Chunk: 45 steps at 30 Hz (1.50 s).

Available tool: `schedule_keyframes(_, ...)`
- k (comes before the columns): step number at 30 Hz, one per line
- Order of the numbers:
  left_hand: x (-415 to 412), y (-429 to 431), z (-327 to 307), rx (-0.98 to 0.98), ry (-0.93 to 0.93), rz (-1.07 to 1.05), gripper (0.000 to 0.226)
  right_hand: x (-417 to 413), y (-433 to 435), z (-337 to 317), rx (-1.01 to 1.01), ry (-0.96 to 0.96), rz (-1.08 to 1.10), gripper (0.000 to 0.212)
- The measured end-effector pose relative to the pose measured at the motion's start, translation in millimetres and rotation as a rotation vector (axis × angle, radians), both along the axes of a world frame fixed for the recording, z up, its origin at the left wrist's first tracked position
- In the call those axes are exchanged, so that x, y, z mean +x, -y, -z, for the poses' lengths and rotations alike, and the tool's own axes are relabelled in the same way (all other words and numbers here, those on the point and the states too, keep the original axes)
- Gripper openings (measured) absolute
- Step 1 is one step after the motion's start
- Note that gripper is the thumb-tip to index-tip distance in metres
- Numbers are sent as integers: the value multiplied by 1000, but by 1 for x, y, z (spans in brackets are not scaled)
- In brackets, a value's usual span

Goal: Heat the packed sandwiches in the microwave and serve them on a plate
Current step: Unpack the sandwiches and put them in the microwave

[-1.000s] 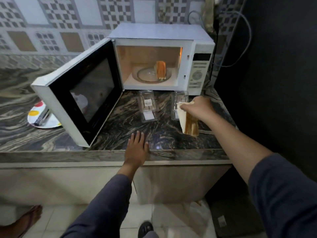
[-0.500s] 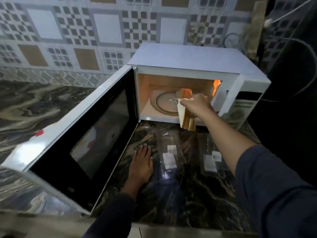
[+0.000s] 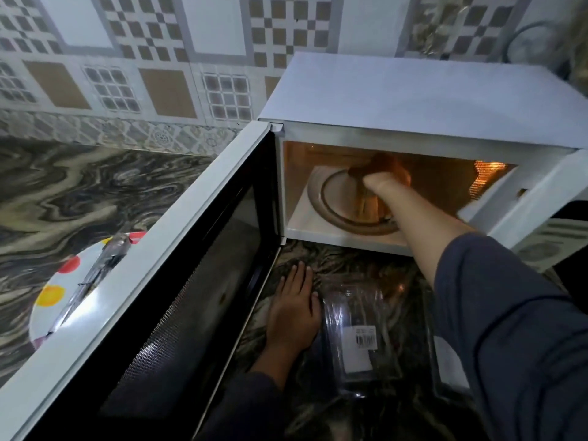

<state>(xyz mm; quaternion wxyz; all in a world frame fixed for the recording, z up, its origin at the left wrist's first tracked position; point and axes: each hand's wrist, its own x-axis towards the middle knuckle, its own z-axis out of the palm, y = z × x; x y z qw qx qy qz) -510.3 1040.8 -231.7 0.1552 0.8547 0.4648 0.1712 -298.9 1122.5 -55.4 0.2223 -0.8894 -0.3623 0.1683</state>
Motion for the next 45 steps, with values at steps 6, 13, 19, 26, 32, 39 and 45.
schedule_keyframes(6,0,1,0,-11,60,-8,60,6,-21,8,-24,82,-80,53)
schedule_keyframes(13,1,1,1,-17,73,-21,59,10,-26,19,-73,256,-88,52)
schedule_keyframes(19,1,2,2,-2,92,-31,58,6,-25,16,-117,247,-122,50)
schedule_keyframes(26,1,1,4,33,92,-32,57,3,-4,13,-53,295,-72,57)
schedule_keyframes(32,-1,1,-6,-60,71,24,56,-14,58,9,106,174,-104,43)
schedule_keyframes(39,-15,30,-23,-293,480,-57,29,-51,180,44,293,19,-210,32)
schedule_keyframes(45,-32,92,-25,-657,710,-153,29,-78,236,82,156,-131,-190,41)
